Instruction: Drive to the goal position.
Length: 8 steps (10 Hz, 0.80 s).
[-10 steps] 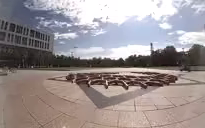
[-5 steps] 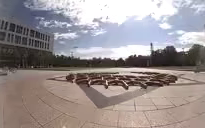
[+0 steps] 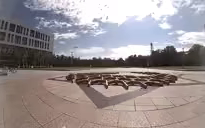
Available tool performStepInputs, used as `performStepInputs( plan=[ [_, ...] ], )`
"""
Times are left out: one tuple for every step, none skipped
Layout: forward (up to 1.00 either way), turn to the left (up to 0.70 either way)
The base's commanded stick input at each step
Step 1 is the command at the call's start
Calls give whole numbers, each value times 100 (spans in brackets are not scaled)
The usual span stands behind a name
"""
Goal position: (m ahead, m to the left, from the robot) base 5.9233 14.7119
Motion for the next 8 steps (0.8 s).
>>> performStepInputs(
  plan=[
    [5,0],
    [5,-1],
    [5,-1],
    [5,-1],
    [5,0],
    [5,-1],
    [5,-1],
    [5,0]
  ],
)
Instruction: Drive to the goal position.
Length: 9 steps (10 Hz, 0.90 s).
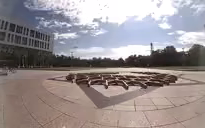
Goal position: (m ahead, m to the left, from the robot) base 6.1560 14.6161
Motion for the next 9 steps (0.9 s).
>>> performStepInputs(
  plan=[
    [5,-1],
    [5,0],
    [5,-1],
    [5,0],
    [5,-1],
    [5,-1],
    [5,-1],
    [5,-1],
    [5,-1]
  ],
)
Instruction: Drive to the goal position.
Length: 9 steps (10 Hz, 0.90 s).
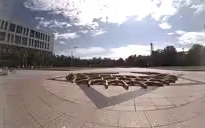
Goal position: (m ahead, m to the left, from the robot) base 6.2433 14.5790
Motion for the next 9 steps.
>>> performStepInputs(
  plan=[
    [5,-1],
    [5,0],
    [5,-1],
    [5,0],
    [5,0],
    [5,0],
    [5,0],
    [5,0],
    [5,0]
  ],
)
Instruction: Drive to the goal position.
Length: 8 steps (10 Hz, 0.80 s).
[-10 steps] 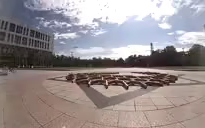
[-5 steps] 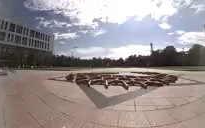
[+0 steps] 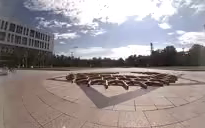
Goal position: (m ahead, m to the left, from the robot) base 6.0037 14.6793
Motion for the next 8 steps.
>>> performStepInputs(
  plan=[
    [5,-1],
    [5,-1],
    [5,-1],
    [5,-1],
    [5,-1],
    [5,-1],
    [5,-1],
    [5,0]
  ],
)
